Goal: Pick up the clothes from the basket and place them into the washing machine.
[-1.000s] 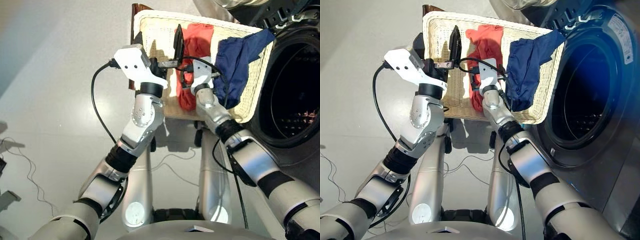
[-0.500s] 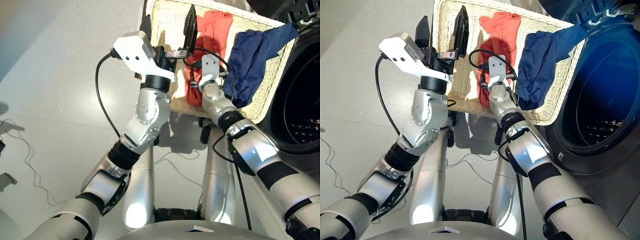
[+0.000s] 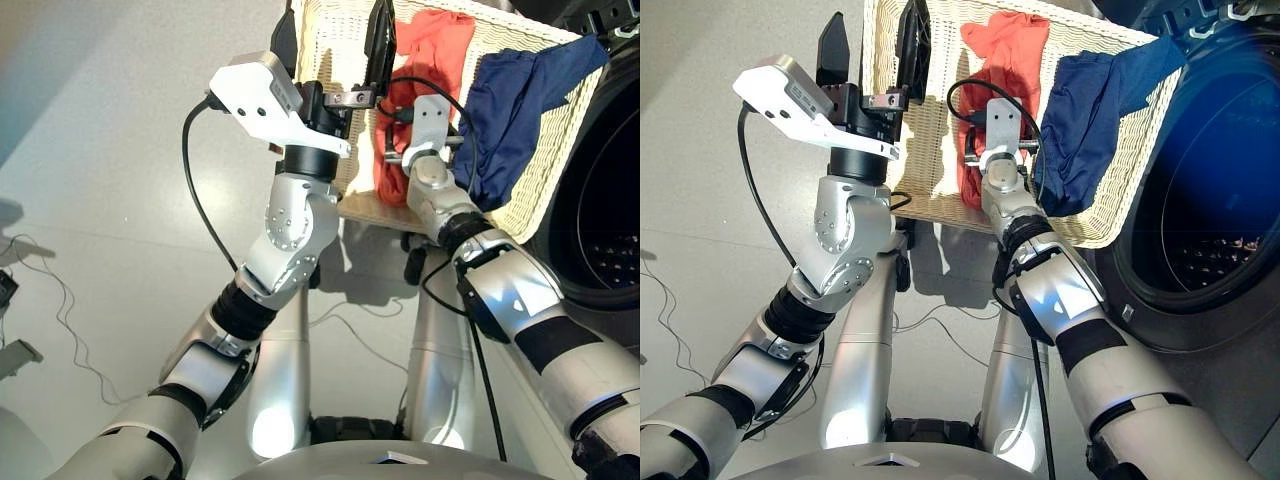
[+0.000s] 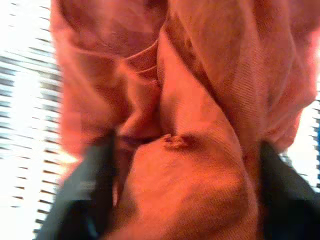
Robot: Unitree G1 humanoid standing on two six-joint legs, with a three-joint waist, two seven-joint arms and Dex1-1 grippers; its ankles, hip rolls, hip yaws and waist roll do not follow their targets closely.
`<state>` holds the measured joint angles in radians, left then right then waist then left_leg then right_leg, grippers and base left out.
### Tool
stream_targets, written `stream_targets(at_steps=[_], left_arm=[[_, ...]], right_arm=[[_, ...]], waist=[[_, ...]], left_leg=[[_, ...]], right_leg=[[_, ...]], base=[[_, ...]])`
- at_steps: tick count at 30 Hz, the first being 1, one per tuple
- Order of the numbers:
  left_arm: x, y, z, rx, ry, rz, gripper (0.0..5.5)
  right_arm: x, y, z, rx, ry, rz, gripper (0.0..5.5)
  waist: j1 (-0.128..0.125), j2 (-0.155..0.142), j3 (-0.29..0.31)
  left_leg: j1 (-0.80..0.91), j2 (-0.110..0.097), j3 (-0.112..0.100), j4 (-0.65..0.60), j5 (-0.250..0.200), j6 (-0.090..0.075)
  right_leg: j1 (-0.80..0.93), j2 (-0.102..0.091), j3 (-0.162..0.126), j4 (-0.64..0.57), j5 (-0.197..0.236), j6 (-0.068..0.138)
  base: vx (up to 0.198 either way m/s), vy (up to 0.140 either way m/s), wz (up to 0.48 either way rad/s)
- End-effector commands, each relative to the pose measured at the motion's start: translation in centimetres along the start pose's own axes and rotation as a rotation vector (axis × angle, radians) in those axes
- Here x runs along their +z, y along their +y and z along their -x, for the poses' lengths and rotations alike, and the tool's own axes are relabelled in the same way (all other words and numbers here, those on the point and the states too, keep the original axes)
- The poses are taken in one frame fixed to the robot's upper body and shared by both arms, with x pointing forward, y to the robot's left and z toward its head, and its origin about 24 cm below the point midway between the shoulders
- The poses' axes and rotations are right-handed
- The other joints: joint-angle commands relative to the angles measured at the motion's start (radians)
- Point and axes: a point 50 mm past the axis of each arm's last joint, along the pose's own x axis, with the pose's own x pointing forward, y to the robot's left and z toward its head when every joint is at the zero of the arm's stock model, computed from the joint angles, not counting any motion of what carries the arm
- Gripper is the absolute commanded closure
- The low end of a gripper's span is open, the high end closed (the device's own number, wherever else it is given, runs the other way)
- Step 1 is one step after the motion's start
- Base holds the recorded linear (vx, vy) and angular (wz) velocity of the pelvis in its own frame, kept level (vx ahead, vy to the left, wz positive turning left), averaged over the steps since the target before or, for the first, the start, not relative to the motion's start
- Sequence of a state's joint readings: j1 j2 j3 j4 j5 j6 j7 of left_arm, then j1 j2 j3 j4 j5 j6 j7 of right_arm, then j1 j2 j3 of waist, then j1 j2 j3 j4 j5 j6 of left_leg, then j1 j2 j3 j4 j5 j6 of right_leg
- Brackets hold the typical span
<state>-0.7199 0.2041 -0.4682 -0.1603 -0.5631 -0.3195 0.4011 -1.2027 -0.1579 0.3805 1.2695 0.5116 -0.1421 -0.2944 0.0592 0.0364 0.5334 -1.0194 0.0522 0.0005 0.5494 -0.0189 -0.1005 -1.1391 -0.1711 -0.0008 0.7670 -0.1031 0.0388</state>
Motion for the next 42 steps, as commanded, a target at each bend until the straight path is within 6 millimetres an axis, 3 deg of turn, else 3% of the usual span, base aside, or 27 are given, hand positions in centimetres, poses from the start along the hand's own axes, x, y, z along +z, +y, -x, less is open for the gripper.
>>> stream_targets(at_steps=[1, 10, 12, 16, 22, 27, 32, 42], left_arm=[[3.7, -2.1, -0.5, -0.083, -0.190, 0.107, 0.00], [3.8, -1.8, -0.4, -0.080, -0.192, 0.091, 0.00], [3.8, -1.4, -0.2, -0.071, -0.191, 0.071, 0.00], [4.0, -0.9, -0.2, -0.051, -0.207, 0.033, 0.00], [4.5, -0.3, -0.1, -0.025, -0.259, -0.023, 0.00], [4.8, -0.2, -0.2, -0.008, -0.284, -0.046, 0.00], [4.8, -0.1, 0.0, -0.015, -0.274, -0.047, 0.00], [5.0, -0.4, 0.2, -0.040, -0.258, -0.021, 0.00]], right_arm=[[0.5, -4.1, -0.7, -0.133, 0.012, -0.023, 5.50], [0.7, -2.8, 0.0, -0.066, -0.092, -0.148, 5.50], [1.1, -3.7, 0.5, -0.091, -0.167, -0.221, 5.50], [1.9, -5.2, 1.6, -0.130, -0.293, -0.193, 5.50], [4.5, -12.3, 4.7, -0.475, -0.603, -0.124, 5.50], [6.5, -16.7, 7.4, -0.801, -0.781, -0.136, 5.50], [6.6, -21.1, 7.8, -1.071, -0.729, -0.130, 5.50], [7.2, -27.0, 8.6, -1.319, -0.620, -0.267, 5.50]], waist=[[0.016, 0.088, -0.013], [-0.003, 0.067, -0.013], [-0.016, 0.052, -0.013], [-0.034, 0.041, -0.013], [-0.064, 0.033, -0.013], [-0.072, 0.029, -0.013], [-0.064, 0.035, -0.013], [-0.049, 0.033, -0.013]], left_leg=[[-0.013, 0.006, 0.045, 0.079, -0.065, 0.019], [-0.013, 0.009, 0.045, 0.083, -0.064, 0.020], [-0.019, 0.010, 0.043, 0.090, -0.067, 0.021], [-0.028, 0.013, 0.042, 0.101, -0.070, 0.022], [-0.034, 0.012, 0.032, 0.109, -0.075, 0.024], [-0.049, 0.010, 0.027, 0.112, -0.069, 0.028], [-0.052, 0.009, 0.025, 0.135, -0.086, 0.028], [-0.044, 0.005, 0.019, 0.133, -0.087, 0.026]], right_leg=[[0.052, 0.004, 0.007, -0.050, 0.031, 0.069], [0.053, 0.010, 0.007, -0.049, 0.030, 0.069], [0.049, 0.012, 0.007, -0.046, 0.028, 0.070], [0.044, 0.012, 0.007, -0.040, 0.025, 0.071], [0.033, 0.011, 0.009, -0.021, 0.013, 0.073], [0.017, 0.014, 0.010, -0.018, 0.016, 0.075], [0.017, 0.015, 0.013, 0.003, 0.000, 0.078], [0.027, 0.011, 0.015, -0.001, 0.007, 0.080]], base=[[0.000, 0.000, 0.000], [0.000, 0.000, 0.000], [0.000, 0.000, 0.000], [0.000, 0.000, 0.000], [0.000, 0.000, 0.000], [0.000, 0.000, 0.000], [0.000, 0.000, 0.000], [0.000, 0.000, 0.000]])
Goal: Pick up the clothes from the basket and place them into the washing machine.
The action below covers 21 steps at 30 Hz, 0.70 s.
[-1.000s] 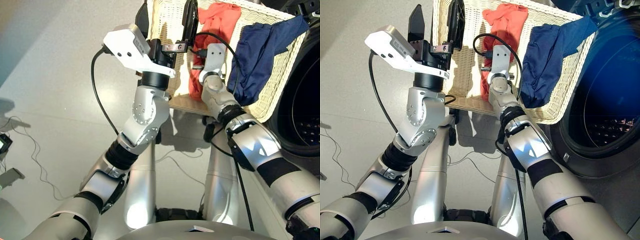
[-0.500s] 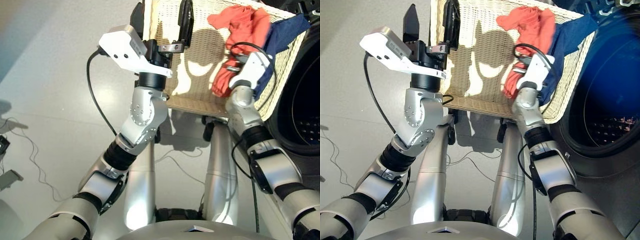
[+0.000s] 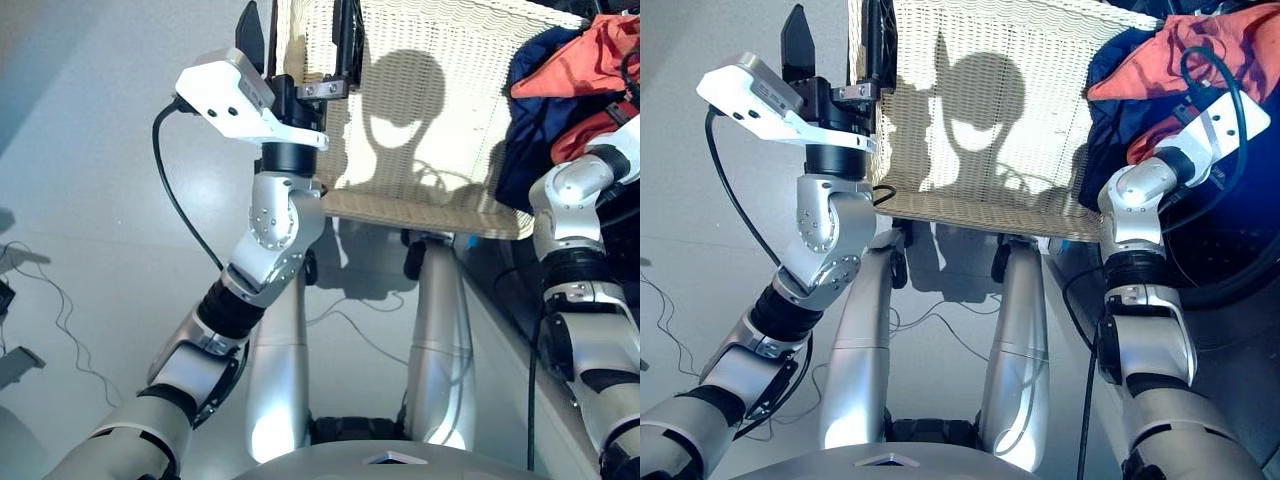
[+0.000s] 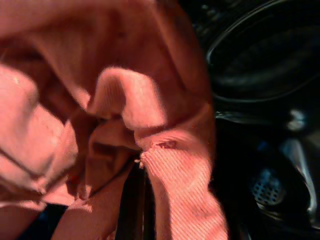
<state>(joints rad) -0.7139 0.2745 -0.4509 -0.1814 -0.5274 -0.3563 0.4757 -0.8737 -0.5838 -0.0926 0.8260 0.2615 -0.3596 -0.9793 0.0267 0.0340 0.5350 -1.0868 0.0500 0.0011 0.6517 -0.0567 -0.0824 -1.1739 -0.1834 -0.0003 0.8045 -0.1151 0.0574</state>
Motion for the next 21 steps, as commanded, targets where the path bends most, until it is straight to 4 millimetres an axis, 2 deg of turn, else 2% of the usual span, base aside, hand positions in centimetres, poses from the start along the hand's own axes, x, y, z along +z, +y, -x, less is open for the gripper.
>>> stream_targets(at_steps=[1, 9, 11, 12, 15, 18, 21], left_arm=[[3.8, -1.5, 0.0, -0.091, -0.192, 0.066, 0.00], [4.1, -1.8, 0.1, -0.123, -0.179, 0.081, 0.00], [4.2, -1.9, 0.1, -0.126, -0.180, 0.086, 0.00], [4.2, -1.8, 0.1, -0.124, -0.176, 0.085, 0.00], [4.3, -1.8, 0.1, -0.120, -0.166, 0.095, 0.00], [4.2, -1.7, 0.1, -0.117, -0.155, 0.099, 0.00], [4.4, -1.6, 0.1, -0.114, -0.159, 0.103, 0.00]], right_arm=[[3.1, -3.4, -5.0, -0.232, -0.044, -0.124, 5.50], [0.3, -6.2, -7.1, -0.299, 0.171, -0.077, 5.50], [-0.3, -7.4, -7.7, -0.350, 0.236, -0.087, 5.50], [-1.0, -8.6, -8.0, -0.399, 0.293, -0.077, 5.50], [-1.5, -10.6, -8.7, -0.503, 0.404, -0.194, 5.50], [-2.0, -11.3, -8.7, -0.531, 0.457, -0.222, 5.50], [-1.7, -11.4, -9.0, -0.532, 0.464, -0.234, 5.50]], waist=[[-0.016, 0.034, -0.015], [-0.010, 0.028, -0.015], [-0.012, 0.028, -0.015], [-0.014, 0.026, -0.015], [-0.016, 0.024, -0.015], [-0.022, 0.018, -0.015], [-0.024, 0.011, -0.015]], left_leg=[[0.025, 0.007, 0.019, 0.030, -0.049, 0.008], [0.024, 0.008, 0.022, 0.027, -0.043, 0.006], [0.027, 0.008, 0.024, 0.026, -0.044, 0.007], [0.032, 0.010, 0.025, 0.030, -0.059, 0.005], [0.030, 0.011, 0.027, 0.024, -0.049, 0.004], [0.036, 0.015, 0.030, 0.031, -0.064, 0.002], [0.036, 0.016, 0.032, 0.029, -0.062, 0.004]], right_leg=[[0.064, 0.024, 0.015, -0.039, 0.019, 0.061], [0.069, 0.023, 0.018, -0.050, 0.034, 0.058], [0.071, 0.023, 0.020, -0.050, 0.035, 0.057], [0.077, 0.022, 0.020, -0.048, 0.025, 0.057], [0.077, 0.023, 0.021, -0.058, 0.037, 0.057], [0.083, 0.022, 0.022, -0.055, 0.029, 0.057], [0.084, 0.022, 0.023, -0.062, 0.036, 0.057]], base=[[0.000, 0.000, 0.000], [0.000, 0.000, 0.000], [0.000, 0.000, 0.000], [0.000, 0.000, 0.000], [0.000, 0.000, 0.000], [0.000, 0.000, 0.000], [0.000, 0.000, 0.000]])
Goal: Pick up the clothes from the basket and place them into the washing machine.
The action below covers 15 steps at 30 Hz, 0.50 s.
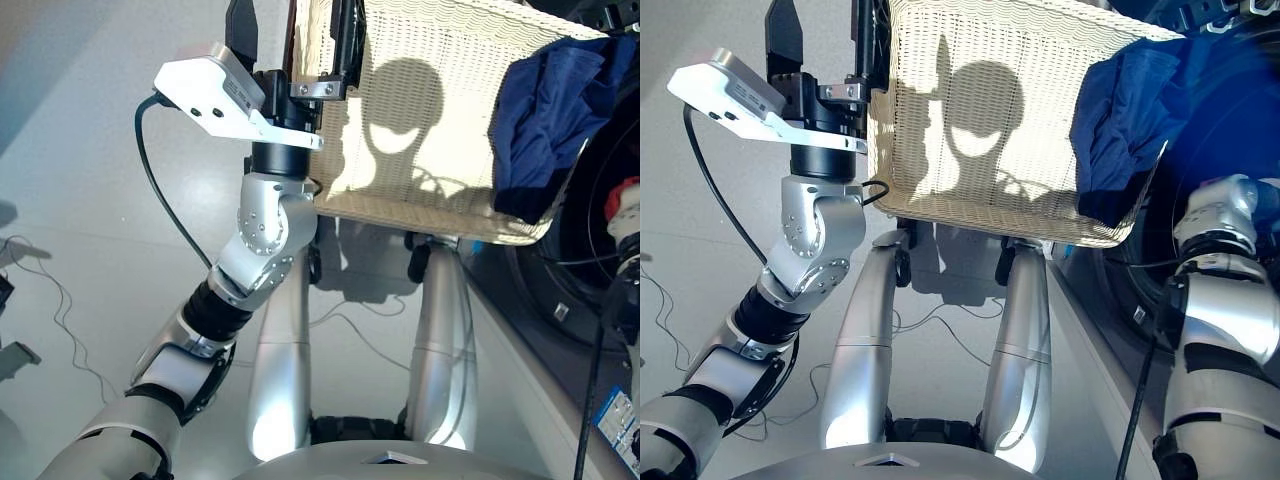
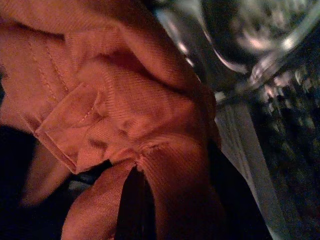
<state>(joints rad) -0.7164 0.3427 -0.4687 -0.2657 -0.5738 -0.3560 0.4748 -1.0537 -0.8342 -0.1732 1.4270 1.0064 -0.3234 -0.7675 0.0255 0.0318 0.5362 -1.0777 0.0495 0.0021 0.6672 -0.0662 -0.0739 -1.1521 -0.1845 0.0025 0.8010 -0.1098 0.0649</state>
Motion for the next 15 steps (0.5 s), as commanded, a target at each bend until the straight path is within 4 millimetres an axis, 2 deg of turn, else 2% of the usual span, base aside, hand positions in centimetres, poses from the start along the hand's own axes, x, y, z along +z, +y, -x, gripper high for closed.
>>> stream_targets(at_steps=[1, 5, 6, 7, 11, 15], left_arm=[[2.9, -1.4, -0.2, -0.061, -0.138, 0.080, 0.00], [3.0, -1.2, 0.0, -0.062, -0.131, 0.080, 0.00], [3.1, -1.2, 0.0, -0.064, -0.134, 0.081, 0.00], [3.1, -1.2, 0.1, -0.064, -0.135, 0.079, 0.00], [3.2, -1.3, 0.1, -0.069, -0.140, 0.075, 0.00], [3.2, -1.3, 0.1, -0.066, -0.154, 0.068, 0.00]], right_arm=[[3.9, -0.7, -1.5, -0.032, -0.090, -0.057, 5.50], [4.5, -0.4, -1.5, -0.014, -0.112, -0.028, 5.50], [4.7, -0.3, -1.5, -0.005, -0.125, -0.021, 4.85], [4.9, -0.1, -1.4, 0.008, -0.140, -0.012, 0.00], [4.7, 1.3, -0.4, 0.106, -0.199, 0.079, 0.00], [3.2, 4.0, 2.2, 0.298, -0.262, 0.154, 0.00]], waist=[[-0.025, 0.012, -0.016], [-0.026, 0.007, -0.016], [-0.026, 0.007, -0.016], [-0.026, 0.006, -0.016], [-0.026, 0.004, -0.016], [-0.026, 0.004, -0.016]], left_leg=[[0.028, 0.017, 0.031, 0.012, -0.053, -0.004], [0.023, 0.016, 0.031, 0.018, -0.055, -0.001], [0.023, 0.017, 0.032, 0.018, -0.055, -0.001], [0.022, 0.017, 0.033, 0.020, -0.056, 0.001], [0.017, 0.016, 0.033, 0.018, -0.047, 0.004], [0.023, 0.018, 0.037, 0.014, -0.052, 0.006]], right_leg=[[0.062, 0.023, 0.020, -0.060, 0.031, 0.049], [0.059, 0.023, 0.022, -0.059, 0.032, 0.050], [0.059, 0.023, 0.023, -0.059, 0.032, 0.050], [0.058, 0.023, 0.022, -0.057, 0.032, 0.050], [0.052, 0.025, 0.023, -0.061, 0.042, 0.047], [0.057, 0.028, 0.024, -0.064, 0.035, 0.047]], base=[[0.000, 0.000, 0.000], [0.000, 0.000, 0.000], [0.000, 0.000, 0.000], [0.000, 0.000, 0.000], [0.000, 0.000, 0.000], [0.000, 0.000, 0.000]])
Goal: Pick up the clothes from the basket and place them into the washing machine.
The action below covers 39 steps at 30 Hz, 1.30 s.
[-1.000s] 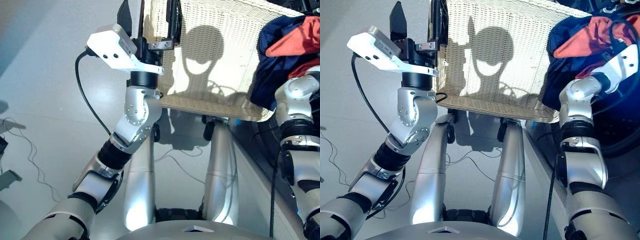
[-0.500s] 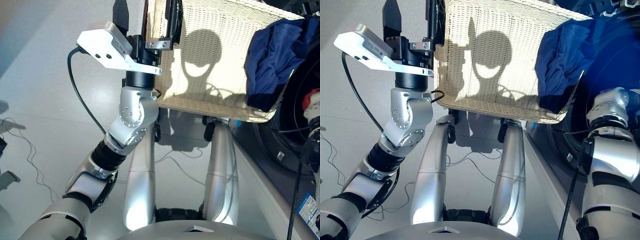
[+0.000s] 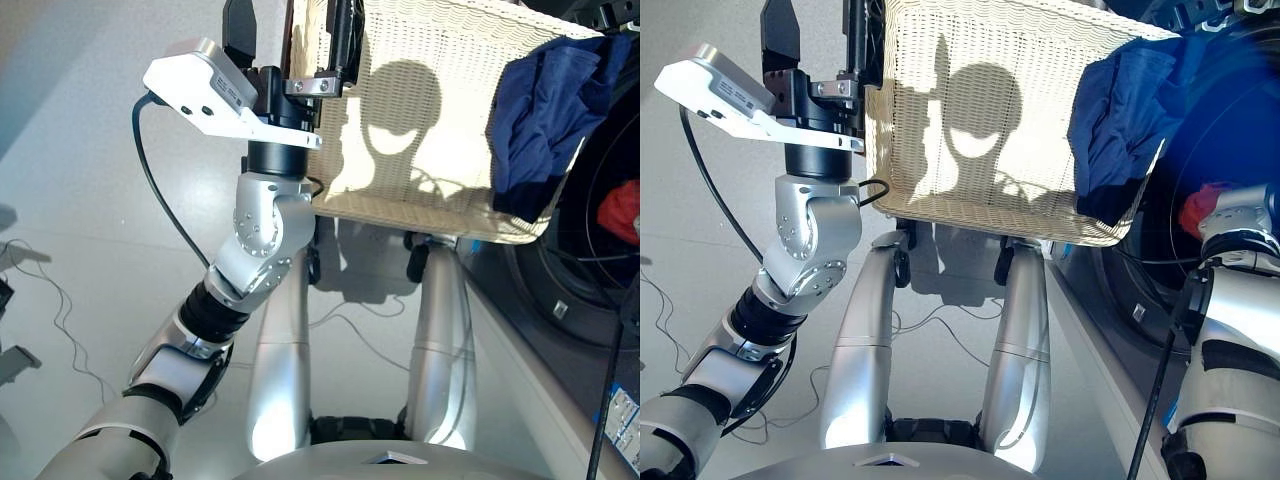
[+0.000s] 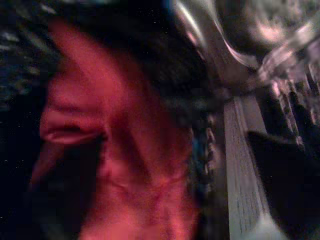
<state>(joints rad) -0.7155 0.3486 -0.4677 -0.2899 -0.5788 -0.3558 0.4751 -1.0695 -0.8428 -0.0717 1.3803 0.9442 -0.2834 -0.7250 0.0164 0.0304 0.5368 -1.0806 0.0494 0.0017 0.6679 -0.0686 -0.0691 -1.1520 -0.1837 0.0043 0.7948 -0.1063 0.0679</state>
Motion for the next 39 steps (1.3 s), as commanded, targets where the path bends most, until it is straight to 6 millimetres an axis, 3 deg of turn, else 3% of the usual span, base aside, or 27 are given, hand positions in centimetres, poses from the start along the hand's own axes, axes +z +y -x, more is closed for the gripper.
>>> stream_targets(at_steps=[1, 3, 6, 9, 13, 21, 28, 34, 39], left_arm=[[2.9, -1.1, 0.0, -0.053, -0.146, 0.056, 0.00], [2.9, -1.1, -0.1, -0.049, -0.161, 0.050, 0.00], [2.8, -1.2, -0.2, -0.047, -0.161, 0.051, 0.00], [2.7, -0.9, -0.3, -0.027, -0.164, 0.046, 0.00], [2.5, -0.5, -0.3, -0.008, -0.161, 0.036, 0.00], [2.1, -0.2, -0.1, 0.002, -0.132, 0.035, 0.00], [1.8, 0.2, 0.1, 0.009, -0.114, 0.039, 0.00], [1.4, -0.1, 0.1, -0.010, -0.095, 0.089, 0.00], [1.1, -0.5, 0.3, -0.030, -0.072, 0.116, 0.00]], right_arm=[[2.3, 2.6, 1.4, 0.192, -0.191, 0.060, 0.00], [0.6, 4.7, 3.7, 0.371, -0.239, 0.150, 0.00], [-1.3, 5.6, 6.0, 0.495, -0.234, 0.118, 0.00], [-3.2, 6.6, 9.5, 0.686, -0.306, 0.180, 0.00], [-4.9, 6.2, 13.2, 0.866, -0.369, 0.201, 0.00], [-6.8, 5.4, 18.3, 1.134, -0.445, 0.264, 0.00], [-8.1, 6.1, 20.0, 1.224, -0.484, 0.380, 0.00], [-10.8, 7.9, 18.7, 1.178, -0.395, 0.600, 0.00], [-11.7, 8.5, 16.5, 1.091, -0.318, 0.762, 0.00]], waist=[[-0.018, 0.005, -0.017], [-0.021, 0.000, -0.017], [-0.030, -0.008, -0.017], [-0.036, -0.018, -0.017], [-0.045, -0.030, -0.017], [-0.051, -0.039, -0.017], [-0.043, -0.037, -0.017], [-0.022, -0.020, -0.017], [-0.001, -0.008, -0.017]], left_leg=[[0.022, 0.018, 0.039, 0.009, -0.040, 0.003], [0.025, 0.020, 0.041, -0.001, -0.035, 0.003], [0.032, 0.022, 0.042, 0.001, -0.045, 0.003], [0.030, 0.023, 0.043, 0.001, -0.042, 0.004], [0.028, 0.024, 0.042, 0.000, -0.040, 0.005], [0.013, 0.026, 0.043, 0.018, -0.038, 0.006], [0.007, 0.027, 0.041, 0.028, -0.036, 0.005], [0.004, 0.026, 0.042, 0.028, -0.035, 0.006], [-0.002, 0.023, 0.041, 0.026, -0.034, 0.007]], right_leg=[[0.052, 0.028, 0.023, -0.063, 0.041, 0.043], [0.053, 0.030, 0.023, -0.073, 0.046, 0.043], [0.059, 0.036, 0.021, -0.071, 0.036, 0.042], [0.057, 0.042, 0.024, -0.076, 0.039, 0.039], [0.052, 0.046, 0.027, -0.077, 0.040, 0.038], [0.035, 0.049, 0.029, -0.061, 0.040, 0.035], [0.030, 0.049, 0.030, -0.050, 0.041, 0.033], [0.028, 0.046, 0.028, -0.050, 0.044, 0.031], [0.025, 0.044, 0.021, -0.051, 0.046, 0.029]], base=[[0.000, 0.000, 0.000], [0.000, 0.000, 0.000], [0.000, 0.000, 0.000], [0.000, 0.000, 0.000], [0.000, 0.000, 0.000], [0.000, 0.000, 0.000], [0.000, 0.000, 0.000], [0.000, 0.000, 0.000], [0.000, 0.000, 0.000]])
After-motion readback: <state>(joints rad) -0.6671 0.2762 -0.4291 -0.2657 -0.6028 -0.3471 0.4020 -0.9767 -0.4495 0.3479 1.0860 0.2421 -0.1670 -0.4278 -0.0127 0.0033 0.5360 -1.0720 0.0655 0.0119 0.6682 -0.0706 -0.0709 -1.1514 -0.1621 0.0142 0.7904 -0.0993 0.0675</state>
